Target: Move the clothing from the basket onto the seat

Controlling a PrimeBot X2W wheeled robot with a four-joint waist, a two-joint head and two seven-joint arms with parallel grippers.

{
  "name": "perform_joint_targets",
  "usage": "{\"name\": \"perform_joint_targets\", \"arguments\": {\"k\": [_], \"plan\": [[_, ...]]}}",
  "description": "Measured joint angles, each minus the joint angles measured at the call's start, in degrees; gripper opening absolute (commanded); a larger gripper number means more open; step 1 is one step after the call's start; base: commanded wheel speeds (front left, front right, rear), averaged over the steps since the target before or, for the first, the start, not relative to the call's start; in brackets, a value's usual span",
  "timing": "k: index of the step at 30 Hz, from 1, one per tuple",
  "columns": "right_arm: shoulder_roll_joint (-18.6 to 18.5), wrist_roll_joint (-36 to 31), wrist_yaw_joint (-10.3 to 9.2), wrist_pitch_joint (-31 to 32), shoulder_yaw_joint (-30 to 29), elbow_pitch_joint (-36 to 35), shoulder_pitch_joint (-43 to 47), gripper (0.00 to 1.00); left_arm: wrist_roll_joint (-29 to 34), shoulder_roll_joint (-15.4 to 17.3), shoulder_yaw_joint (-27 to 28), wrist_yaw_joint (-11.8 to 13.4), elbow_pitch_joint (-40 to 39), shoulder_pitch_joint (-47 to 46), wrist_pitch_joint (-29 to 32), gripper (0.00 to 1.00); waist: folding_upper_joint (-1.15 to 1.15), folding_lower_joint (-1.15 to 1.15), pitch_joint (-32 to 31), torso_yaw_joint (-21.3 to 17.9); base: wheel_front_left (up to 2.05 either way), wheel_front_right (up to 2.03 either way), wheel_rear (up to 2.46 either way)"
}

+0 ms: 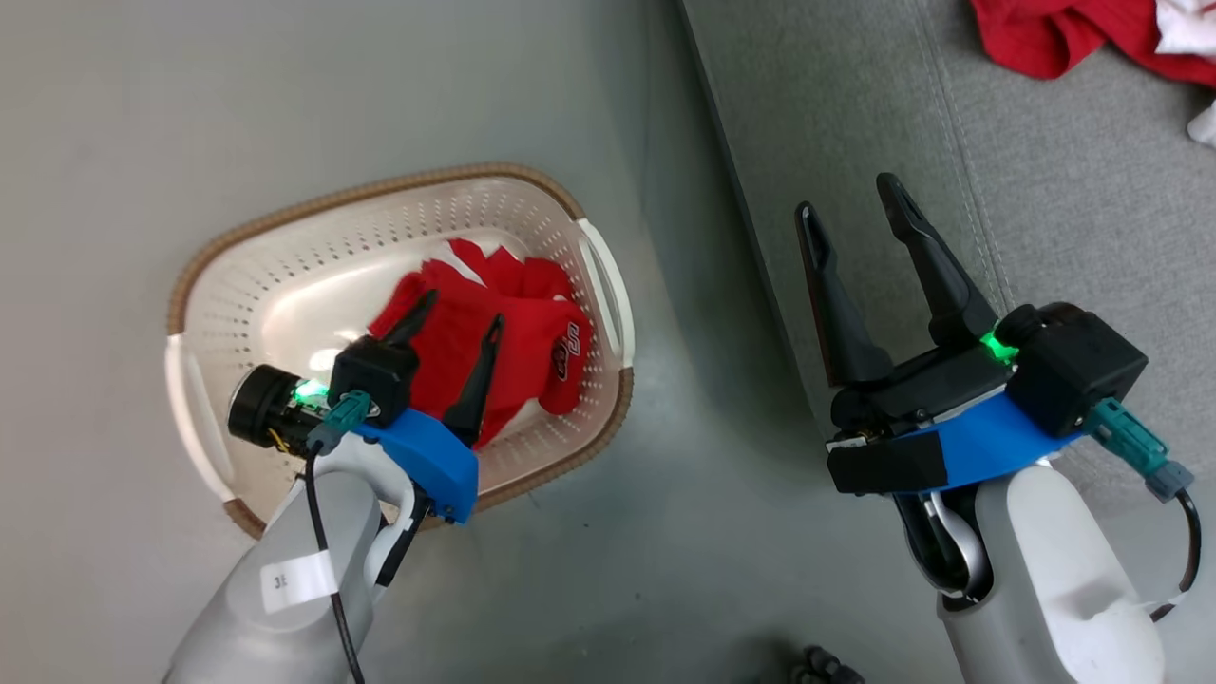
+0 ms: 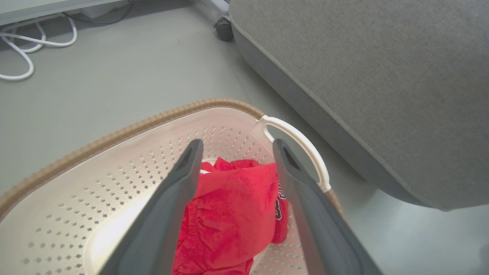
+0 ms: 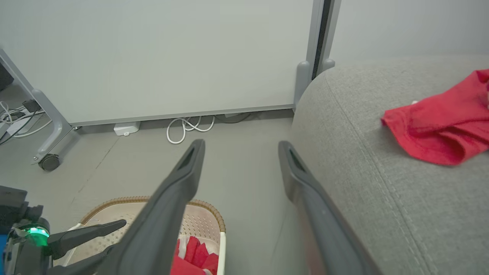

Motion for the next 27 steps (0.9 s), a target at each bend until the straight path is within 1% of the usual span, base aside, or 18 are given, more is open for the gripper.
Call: {"name": "perform_joint_targets", "arguments": {"k": [7,10,14,19,25,27], "plan": [[0.00,1.02,0.01,-1.23,1.16,-0.30,-1.35,1.00,-2.83,0.40,-8.20,-0.01,7.31,-4.98,0.05,1.00,0.00,0.00,5.70,-1.86,0.00,0.00,0.00],[0.01,1.62,0.00,-1.75,2.02,-0.25,-1.97,1.00,-5.01,0.37,-11.85,-0.01,9.55,-6.59,0.62,1.00,0.00,0.00,7.78,-2.28,0.00,0.00,0.00],[0.01,2.44,0.00,-2.36,3.04,-0.09,-2.58,1.00,-7.72,0.47,-15.38,-0.01,12.26,-8.33,1.34,1.00,0.00,-0.01,9.91,-2.84,0.00,0.00,0.00],[0.01,3.12,0.00,-2.98,4.10,0.02,-3.26,1.00,-10.04,0.37,-17.58,-0.01,15.77,-10.59,1.90,1.00,0.00,-0.01,11.76,-3.63,0.00,0.00,0.00],[0.01,4.05,0.00,-3.33,5.28,0.01,-3.43,1.00,-12.81,-0.52,-18.13,-0.01,19.84,-12.51,2.42,1.00,0.00,-0.01,12.96,-4.74,0.00,0.00,0.00],[0.01,4.13,0.01,-3.52,5.21,-0.07,-3.39,1.00,-13.78,-1.29,-18.06,-0.01,21.46,-13.06,2.93,1.00,0.00,-0.01,13.03,-4.78,0.00,0.00,0.00]]}}
